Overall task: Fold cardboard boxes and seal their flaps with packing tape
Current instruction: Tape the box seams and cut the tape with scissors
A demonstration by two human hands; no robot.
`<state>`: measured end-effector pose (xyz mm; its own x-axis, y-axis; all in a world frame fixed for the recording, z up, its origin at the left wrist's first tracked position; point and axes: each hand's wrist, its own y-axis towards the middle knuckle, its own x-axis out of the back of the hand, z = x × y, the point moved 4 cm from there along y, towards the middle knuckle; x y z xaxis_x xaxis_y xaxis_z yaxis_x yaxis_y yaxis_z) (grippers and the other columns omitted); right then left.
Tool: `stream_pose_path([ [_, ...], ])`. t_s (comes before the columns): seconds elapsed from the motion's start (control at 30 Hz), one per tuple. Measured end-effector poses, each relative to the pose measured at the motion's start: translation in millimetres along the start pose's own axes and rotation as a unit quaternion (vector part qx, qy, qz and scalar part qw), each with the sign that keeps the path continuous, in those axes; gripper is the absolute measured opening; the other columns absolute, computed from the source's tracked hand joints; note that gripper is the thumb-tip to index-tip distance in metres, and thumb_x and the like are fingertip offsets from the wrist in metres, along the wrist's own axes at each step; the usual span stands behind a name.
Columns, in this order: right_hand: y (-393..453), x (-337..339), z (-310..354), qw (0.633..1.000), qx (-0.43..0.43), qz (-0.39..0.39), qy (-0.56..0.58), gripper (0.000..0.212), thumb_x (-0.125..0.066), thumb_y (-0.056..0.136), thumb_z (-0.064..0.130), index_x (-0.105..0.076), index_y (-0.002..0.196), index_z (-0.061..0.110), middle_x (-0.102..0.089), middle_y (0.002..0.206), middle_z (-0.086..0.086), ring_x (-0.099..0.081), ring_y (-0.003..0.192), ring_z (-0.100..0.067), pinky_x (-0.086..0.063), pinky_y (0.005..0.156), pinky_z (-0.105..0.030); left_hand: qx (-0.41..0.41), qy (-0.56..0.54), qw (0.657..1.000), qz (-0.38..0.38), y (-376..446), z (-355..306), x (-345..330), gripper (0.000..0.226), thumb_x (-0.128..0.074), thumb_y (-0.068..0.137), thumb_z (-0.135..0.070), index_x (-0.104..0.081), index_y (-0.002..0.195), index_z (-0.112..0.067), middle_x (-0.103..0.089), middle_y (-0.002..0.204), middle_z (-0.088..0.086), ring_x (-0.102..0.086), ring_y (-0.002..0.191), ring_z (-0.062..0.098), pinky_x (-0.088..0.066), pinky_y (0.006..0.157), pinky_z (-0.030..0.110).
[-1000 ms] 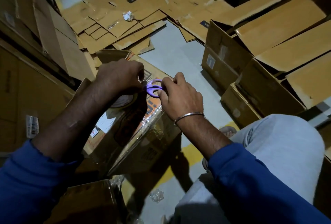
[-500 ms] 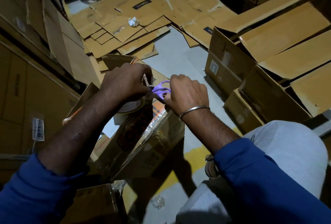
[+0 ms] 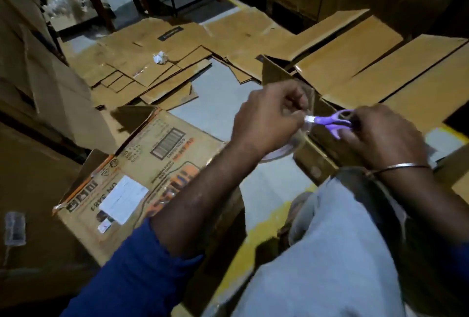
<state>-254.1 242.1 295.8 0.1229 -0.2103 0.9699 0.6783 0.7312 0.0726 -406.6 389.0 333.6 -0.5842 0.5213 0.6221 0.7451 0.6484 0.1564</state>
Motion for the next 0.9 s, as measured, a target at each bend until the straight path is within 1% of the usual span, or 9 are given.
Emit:
stream_pose_path([
  [0.13,-26.5,23.1,-120.5,0.972,-0.178,0.042,0.149,0.014,-0.076,0.089,0.025,-0.071,0.085,0.012,-0.070,0.092,-0.022,-0.065,0.089,-0.044,-0.054,0.075,-0.049,-0.037,-0.065,0.996,0.048,18.6,-47.8,-84.4,0.017,-0.069,0.078,-0.028,-0.069,0.091,-0.038,-0.072,0.087,-0.018,-0.069,0.088,0.003,-0.060,0.077,0.039],
  [0.27,-83.3,39.4,-217.2,0.865,-0.315,0.049,0.388,0.010,-0.068,0.097,0.012,-0.068,0.094,0.003,-0.071,0.105,-0.022,-0.069,0.096,-0.035,-0.052,0.072,-0.038,-0.084,-0.083,0.990,0.081,25.0,-96.4,-172.4,0.034,-0.073,0.087,-0.026,-0.068,0.115,-0.044,-0.067,0.080,-0.018,-0.060,0.067,-0.002,-0.052,0.058,0.028],
  [0.3,-97.3,44.3,-234.1,0.836,-0.332,0.042,0.435,0.025,-0.075,0.092,0.021,-0.067,0.102,0.000,-0.072,0.112,-0.022,-0.071,0.093,-0.029,-0.055,0.073,-0.038,-0.096,-0.079,0.988,0.094,25.2,-109.3,-192.4,0.040,-0.075,0.087,-0.028,-0.067,0.123,-0.045,-0.067,0.081,-0.018,-0.055,0.060,-0.004,-0.045,0.052,0.023],
  [0.37,-120.9,50.6,-267.6,0.802,-0.343,0.016,0.488,0.091,-0.097,0.052,0.057,-0.064,0.117,0.003,-0.075,0.113,-0.017,-0.075,0.092,-0.023,-0.061,0.078,-0.040,-0.112,-0.068,0.984,0.122,25.3,-134.5,-233.0,0.049,-0.074,0.088,-0.032,-0.063,0.132,-0.049,-0.068,0.083,-0.018,-0.050,0.055,-0.005,-0.034,0.048,0.020],
  [0.43,-138.7,53.2,-299.6,0.796,-0.339,-0.028,0.500,0.133,-0.093,0.018,0.075,-0.053,0.128,0.013,-0.075,0.112,-0.014,-0.075,0.101,-0.024,-0.058,0.086,-0.045,-0.118,-0.051,0.980,0.150,23.0,-156.8,-271.8,0.053,-0.072,0.089,-0.031,-0.059,0.135,-0.054,-0.069,0.088,-0.020,-0.055,0.061,-0.002,-0.034,0.048,0.020],
  [0.53,-156.5,42.4,-329.8,0.769,-0.315,-0.098,0.547,0.116,-0.093,0.026,0.076,-0.040,0.117,0.028,-0.073,0.110,-0.010,-0.072,0.103,-0.026,-0.060,0.077,-0.035,-0.140,-0.058,0.971,0.186,13.4,-182.5,-326.3,0.053,-0.074,0.089,-0.032,-0.059,0.135,-0.053,-0.069,0.092,-0.021,-0.065,0.082,-0.001,-0.051,0.059,0.023],
  [0.67,-160.3,18.5,-352.6,0.718,-0.290,-0.200,0.601,0.096,-0.099,0.050,0.056,-0.035,0.116,0.028,-0.067,0.100,-0.015,-0.069,0.097,-0.027,-0.058,0.076,-0.028,-0.144,-0.054,0.970,0.188,0.1,-196.3,-382.8,0.051,-0.075,0.090,-0.032,-0.060,0.137,-0.046,-0.065,0.085,-0.017,-0.064,0.075,-0.002,-0.045,0.057,0.019],
  [0.8,-151.6,21.2,-370.2,0.764,-0.280,-0.212,0.542,0.074,-0.083,0.083,0.006,-0.029,0.133,0.016,-0.063,0.106,-0.035,-0.063,0.092,-0.025,-0.060,0.085,-0.038,-0.142,-0.036,0.971,0.191,-14.6,-191.2,-420.1,0.048,-0.073,0.093,-0.037,-0.058,0.138,-0.045,-0.068,0.092,-0.017,-0.063,0.075,-0.003,-0.037,0.051,0.014],
  [0.9,-145.4,17.0,-381.6,0.781,-0.278,-0.215,0.517,0.079,-0.087,0.081,0.009,-0.029,0.134,0.014,-0.068,0.107,-0.025,-0.072,0.093,-0.015,-0.062,0.079,-0.036,-0.160,-0.007,0.967,0.197,-17.8,-198.0,-433.2,0.050,-0.071,0.093,-0.035,-0.055,0.140,-0.044,-0.070,0.100,-0.015,-0.063,0.080,0.002,-0.038,0.055,0.022],
])
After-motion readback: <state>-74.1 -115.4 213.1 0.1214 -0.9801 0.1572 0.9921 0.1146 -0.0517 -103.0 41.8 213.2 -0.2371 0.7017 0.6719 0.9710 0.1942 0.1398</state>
